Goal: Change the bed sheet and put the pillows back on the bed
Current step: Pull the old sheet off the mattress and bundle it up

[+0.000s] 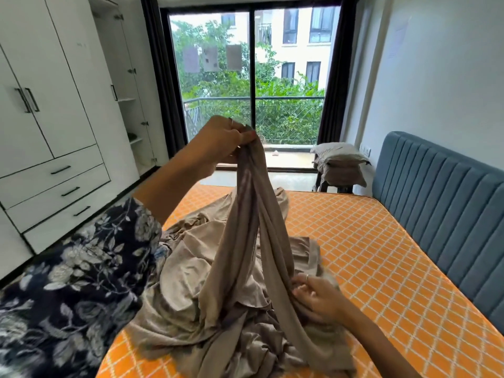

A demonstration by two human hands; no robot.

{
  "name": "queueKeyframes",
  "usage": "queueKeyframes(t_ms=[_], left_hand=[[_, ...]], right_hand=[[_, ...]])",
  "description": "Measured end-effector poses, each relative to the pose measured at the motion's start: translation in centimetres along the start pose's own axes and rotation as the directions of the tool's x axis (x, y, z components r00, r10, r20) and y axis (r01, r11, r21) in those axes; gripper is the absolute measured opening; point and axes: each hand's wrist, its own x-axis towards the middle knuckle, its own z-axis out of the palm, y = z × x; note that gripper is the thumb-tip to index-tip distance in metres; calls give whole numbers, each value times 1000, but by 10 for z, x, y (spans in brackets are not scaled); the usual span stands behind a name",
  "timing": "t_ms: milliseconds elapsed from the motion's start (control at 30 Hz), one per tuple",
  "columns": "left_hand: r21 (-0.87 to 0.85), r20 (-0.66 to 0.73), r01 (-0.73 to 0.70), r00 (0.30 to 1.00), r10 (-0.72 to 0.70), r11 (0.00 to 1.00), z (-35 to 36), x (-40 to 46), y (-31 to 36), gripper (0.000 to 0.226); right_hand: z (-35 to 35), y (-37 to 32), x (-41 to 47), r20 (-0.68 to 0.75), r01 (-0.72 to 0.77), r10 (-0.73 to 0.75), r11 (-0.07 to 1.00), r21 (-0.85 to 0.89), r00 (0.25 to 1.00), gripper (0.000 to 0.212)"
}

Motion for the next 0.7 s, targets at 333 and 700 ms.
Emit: queueKeyframes(t_ms=[333,700], left_hand=[[-14,-68,-20,997,19,1000,-14,-11,0,17],[63,-70,-32,997,37,998,-10,-10,11,12]], right_hand=[[34,-41,20,-529,114,-7,979,169,849,20],[-11,-71,33,-387,235,-132,944,232,913,19]])
